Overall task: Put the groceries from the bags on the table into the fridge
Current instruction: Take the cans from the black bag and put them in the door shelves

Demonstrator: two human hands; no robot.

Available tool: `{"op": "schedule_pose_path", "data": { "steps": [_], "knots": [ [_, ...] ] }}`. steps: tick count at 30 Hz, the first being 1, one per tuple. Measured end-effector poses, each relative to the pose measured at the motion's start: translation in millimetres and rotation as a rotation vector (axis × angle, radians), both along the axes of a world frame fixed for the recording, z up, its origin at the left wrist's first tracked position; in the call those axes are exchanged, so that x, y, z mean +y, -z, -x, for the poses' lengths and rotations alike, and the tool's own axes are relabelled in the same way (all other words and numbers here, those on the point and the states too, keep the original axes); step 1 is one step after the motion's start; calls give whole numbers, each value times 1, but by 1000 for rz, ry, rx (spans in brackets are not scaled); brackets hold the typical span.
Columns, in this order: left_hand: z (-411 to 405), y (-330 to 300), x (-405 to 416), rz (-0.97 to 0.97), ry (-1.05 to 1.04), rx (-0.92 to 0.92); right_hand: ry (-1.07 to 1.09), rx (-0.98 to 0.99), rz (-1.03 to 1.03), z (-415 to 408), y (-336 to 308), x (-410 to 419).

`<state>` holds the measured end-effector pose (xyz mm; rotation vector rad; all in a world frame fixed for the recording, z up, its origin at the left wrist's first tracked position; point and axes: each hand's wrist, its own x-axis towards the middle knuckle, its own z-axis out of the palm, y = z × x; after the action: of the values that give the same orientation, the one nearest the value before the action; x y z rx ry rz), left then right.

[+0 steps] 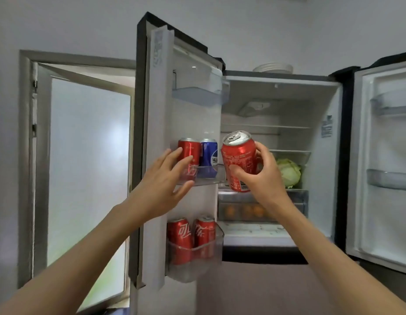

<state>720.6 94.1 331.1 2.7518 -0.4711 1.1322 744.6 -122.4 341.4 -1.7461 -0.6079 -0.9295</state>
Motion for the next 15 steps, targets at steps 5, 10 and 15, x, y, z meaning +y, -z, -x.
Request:
{"op": "schedule_pose_path", "data": {
  "steps": [5, 10, 15],
  "knots": [
    [-43, -64, -28, -19, -139, -172, -18, -179, 38, -68, -54, -12],
    [-75, -133, -46, -56, -187, -469, -37, -432, 72, -118, -126, -19],
    [-99, -171, -50, -61, -303, -553, 44, -633, 47, -144, -200, -11]
  ]
}}
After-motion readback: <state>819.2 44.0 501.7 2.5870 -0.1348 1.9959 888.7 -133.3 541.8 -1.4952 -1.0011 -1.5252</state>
